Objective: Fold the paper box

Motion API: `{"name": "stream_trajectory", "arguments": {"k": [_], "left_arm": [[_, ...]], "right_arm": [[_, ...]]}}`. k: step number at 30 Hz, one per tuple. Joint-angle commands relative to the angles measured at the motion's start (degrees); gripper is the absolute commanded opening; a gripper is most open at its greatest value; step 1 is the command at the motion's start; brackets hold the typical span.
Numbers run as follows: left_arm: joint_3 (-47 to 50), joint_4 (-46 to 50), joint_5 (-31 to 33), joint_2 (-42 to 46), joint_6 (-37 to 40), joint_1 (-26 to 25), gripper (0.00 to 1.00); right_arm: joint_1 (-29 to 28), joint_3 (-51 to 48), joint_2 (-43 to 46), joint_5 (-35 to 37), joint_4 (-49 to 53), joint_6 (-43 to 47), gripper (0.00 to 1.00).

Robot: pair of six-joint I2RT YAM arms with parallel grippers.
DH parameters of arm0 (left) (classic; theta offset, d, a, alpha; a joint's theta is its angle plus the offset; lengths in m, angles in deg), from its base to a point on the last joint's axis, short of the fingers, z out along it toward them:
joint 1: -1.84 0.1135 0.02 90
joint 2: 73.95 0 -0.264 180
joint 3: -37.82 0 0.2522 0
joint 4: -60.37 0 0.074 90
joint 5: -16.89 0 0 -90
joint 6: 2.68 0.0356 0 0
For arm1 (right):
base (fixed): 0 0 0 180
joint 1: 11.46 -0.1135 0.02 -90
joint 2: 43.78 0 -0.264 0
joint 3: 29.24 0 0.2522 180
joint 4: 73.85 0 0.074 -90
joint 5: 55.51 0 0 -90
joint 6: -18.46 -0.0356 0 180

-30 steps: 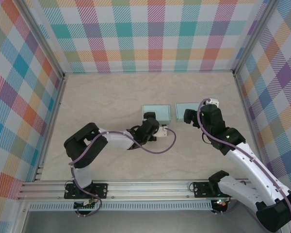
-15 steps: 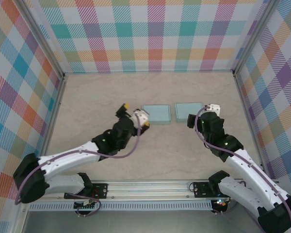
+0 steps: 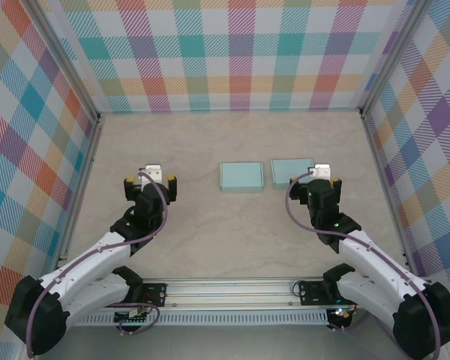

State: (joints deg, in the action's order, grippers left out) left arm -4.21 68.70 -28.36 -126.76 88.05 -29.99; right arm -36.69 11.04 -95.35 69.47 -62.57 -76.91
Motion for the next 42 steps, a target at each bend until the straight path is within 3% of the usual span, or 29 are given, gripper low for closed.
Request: {"name": "stream_trajectory", "arguments": {"k": [1,8,11,13,23,31,38,42], "left_arm": [[2.7,-5.43,2.4,0.59,-3.41,3.82,1.0],[6.35,-14.62,-9.87,-5.37,-5.56,17.73,1.0],[9.97,-25.51,-15.66,-8.93,-3.98,21.02,1.0],[12.1,-31.15,-17.43,-10.78,-3.24,21.92,1.0],[13.05,-39.05,-20.46,-17.63,0.83,23.15,1.0],[14.01,-49.75,-28.08,-25.57,1.44,23.66,1.0],[9.58,-52.12,-32.83,-37.07,3.98,23.57,1.0],[7.11,-45.7,-36.19,-36.36,3.96,24.31,1.0]], "right_arm": [[1.61,-2.04,-1.78,0.78,-7.48,4.02,1.0],[6.2,-7.09,-3.46,-4.13,-15.85,5.66,1.0],[8.36,-8.13,-3.19,-6.48,-17.01,4.62,1.0],[9.3,-8.34,-3.08,-7.4,-16.69,3.93,1.0],[10.69,-9.12,-2.98,-8.75,-16.73,3.26,1.0],[11.02,-10.6,-3.47,-10.26,-19.42,2.66,1.0],[11.61,-11.98,-5.07,-11.9,-24.39,4.24,1.0],[12.05,-12.2,-5.71,-13.5,-25.74,3.97,1.0]]}}
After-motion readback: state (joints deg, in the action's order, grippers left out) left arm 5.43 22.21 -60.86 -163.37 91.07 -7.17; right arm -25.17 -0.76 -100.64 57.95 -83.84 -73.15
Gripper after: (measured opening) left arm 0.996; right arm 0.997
